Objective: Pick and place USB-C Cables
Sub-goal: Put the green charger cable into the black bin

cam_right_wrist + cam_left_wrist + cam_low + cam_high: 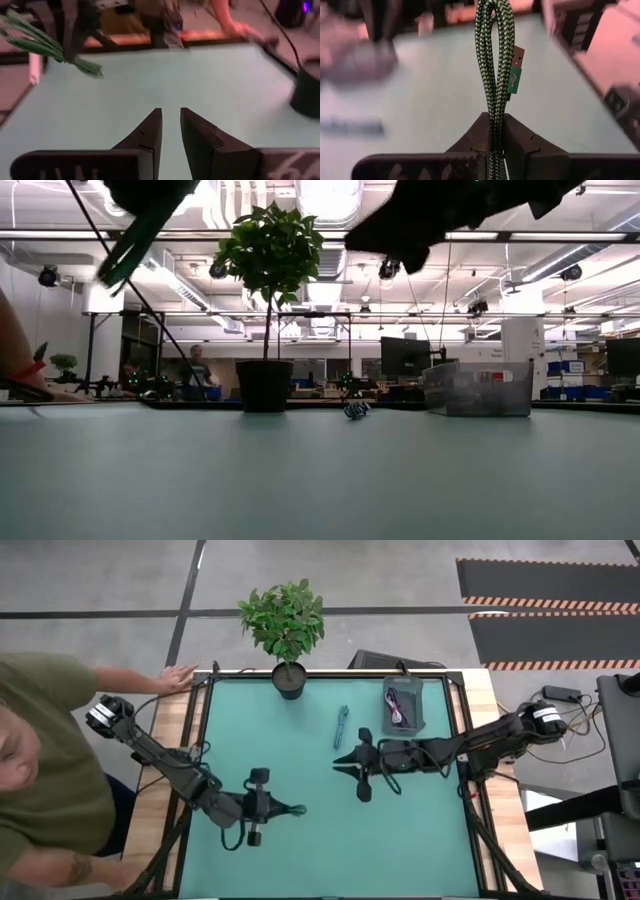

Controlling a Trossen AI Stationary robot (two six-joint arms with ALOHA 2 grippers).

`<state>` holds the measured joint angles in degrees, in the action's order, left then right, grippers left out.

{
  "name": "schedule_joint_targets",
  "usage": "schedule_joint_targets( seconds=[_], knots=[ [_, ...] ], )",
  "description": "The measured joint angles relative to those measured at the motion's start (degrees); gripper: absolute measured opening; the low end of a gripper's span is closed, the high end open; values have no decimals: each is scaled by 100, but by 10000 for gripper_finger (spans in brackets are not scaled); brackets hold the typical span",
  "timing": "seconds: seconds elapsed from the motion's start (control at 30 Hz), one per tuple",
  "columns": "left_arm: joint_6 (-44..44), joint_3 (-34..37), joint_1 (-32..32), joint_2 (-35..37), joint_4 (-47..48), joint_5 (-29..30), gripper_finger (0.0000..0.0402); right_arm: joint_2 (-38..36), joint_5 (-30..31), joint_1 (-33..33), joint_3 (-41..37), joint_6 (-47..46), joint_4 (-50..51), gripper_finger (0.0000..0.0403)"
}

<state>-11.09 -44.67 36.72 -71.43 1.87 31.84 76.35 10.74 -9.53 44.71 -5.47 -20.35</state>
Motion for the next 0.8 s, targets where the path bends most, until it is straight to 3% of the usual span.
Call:
schedule_joint_targets(
  seconds=[0.23, 0.47, 0.67, 0.8],
  knots=[
    [1766, 7, -36, -119, -1693, 11, 14, 888, -25, -303, -16, 960, -2163, 59],
    [1998, 7, -147, -216, -1950, 151, 15, 1614, -26, -360, -11, 1314, -3904, 79],
    [1937, 7, -188, -192, -1967, 628, 16, 1676, -74, -371, 11, 1522, -4156, 142],
    [1892, 7, -298, -152, -2078, 641, 16, 1568, -468, -373, 55, 1576, -4170, 181]
  ],
)
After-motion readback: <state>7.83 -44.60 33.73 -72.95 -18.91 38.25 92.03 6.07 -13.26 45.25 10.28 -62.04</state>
